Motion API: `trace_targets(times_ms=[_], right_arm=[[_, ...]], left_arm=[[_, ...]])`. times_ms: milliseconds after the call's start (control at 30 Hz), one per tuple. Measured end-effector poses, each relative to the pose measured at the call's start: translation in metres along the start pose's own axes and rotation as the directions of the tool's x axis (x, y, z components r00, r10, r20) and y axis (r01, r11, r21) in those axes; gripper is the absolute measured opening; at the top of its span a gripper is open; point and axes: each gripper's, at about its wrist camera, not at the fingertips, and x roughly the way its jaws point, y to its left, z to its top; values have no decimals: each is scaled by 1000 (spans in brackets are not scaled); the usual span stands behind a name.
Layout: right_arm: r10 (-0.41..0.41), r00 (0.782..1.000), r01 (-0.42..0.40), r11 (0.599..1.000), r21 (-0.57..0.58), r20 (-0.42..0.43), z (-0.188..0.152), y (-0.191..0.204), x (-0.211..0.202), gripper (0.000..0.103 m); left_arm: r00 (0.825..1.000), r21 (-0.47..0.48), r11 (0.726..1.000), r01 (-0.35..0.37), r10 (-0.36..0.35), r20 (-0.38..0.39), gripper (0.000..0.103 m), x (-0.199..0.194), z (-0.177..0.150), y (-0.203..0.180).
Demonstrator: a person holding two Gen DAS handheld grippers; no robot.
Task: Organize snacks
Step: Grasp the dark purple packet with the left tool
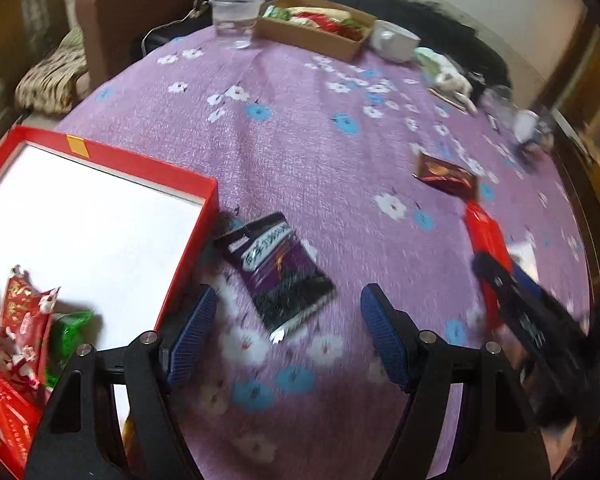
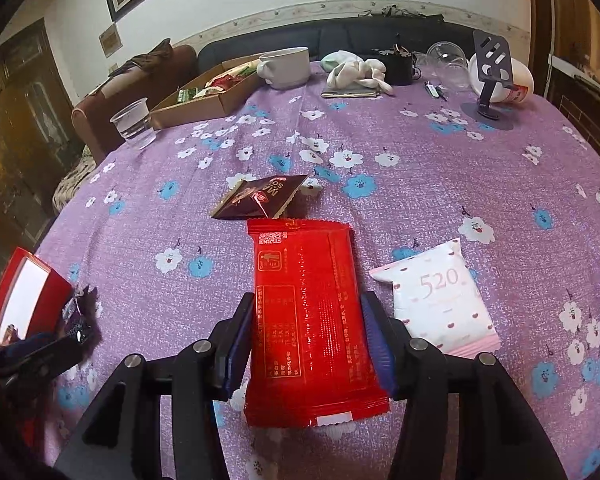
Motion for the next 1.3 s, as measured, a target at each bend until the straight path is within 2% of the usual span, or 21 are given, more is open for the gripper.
trace_targets(times_ms=[100, 167, 267, 333, 367, 433, 500, 600, 700, 800, 933, 1100, 1200, 1300], right_arm=[[21, 1000, -21, 999, 24, -4, 2, -4, 0, 55], [33, 999, -33, 999, 38, -7, 3, -6, 1, 55], [51, 999, -50, 997, 60, -10, 4, -9, 0, 55], [57, 998, -56, 996, 67, -11, 5, -10, 1, 55], [59, 998, -58, 996, 69, -11, 5, -10, 1, 55], [61, 998, -60, 996, 70, -10, 5, -10, 1, 55], [61, 998, -61, 996, 70, -8, 4, -9, 0, 55], [61, 998, -60, 996, 70, -7, 5, -10, 0, 55], [53, 999, -53, 997, 63, -6, 5, -8, 1, 55], [53, 999, -53, 997, 61, -5, 4, -8, 1, 56], [60, 998, -59, 996, 68, -6, 4, -9, 1, 56], [61, 998, -60, 996, 70, -6, 5, -10, 1, 56], [64, 998, -63, 995, 73, -7, 5, -11, 1, 55], [60, 998, -60, 995, 75, -6, 4, -11, 1, 53]], left_arm=[[999, 25, 999, -32, 32, 0, 75, 11, 10, -10], [1000, 54, 999, 1, 0, -13, 75, 19, 14, -16], [999, 160, 987, 33, -33, -1, 75, 19, 9, -28], [993, 230, 966, 115, -112, -23, 72, 15, 1, -40], [985, 247, 953, 173, -166, -49, 70, 12, -3, -45], [973, 283, 931, 232, -219, -78, 69, 6, -7, -54], [984, 320, 931, 178, -177, -32, 69, -2, -9, -57], [995, 265, 959, 98, -103, 6, 69, -6, -3, -43], [996, 207, 974, 93, -94, -8, 70, -6, 1, -39], [995, 169, 982, 87, -79, -55, 72, 5, 1, -44], [998, 223, 974, 48, -39, -41, 74, 13, -3, -56], [999, 376, 926, 40, -41, -5, 74, 16, -14, -77], [997, 412, 910, 57, -73, 24, 57, 13, -14, -81], [994, 426, 901, 79, -103, 34, 35, 11, -12, -81]])
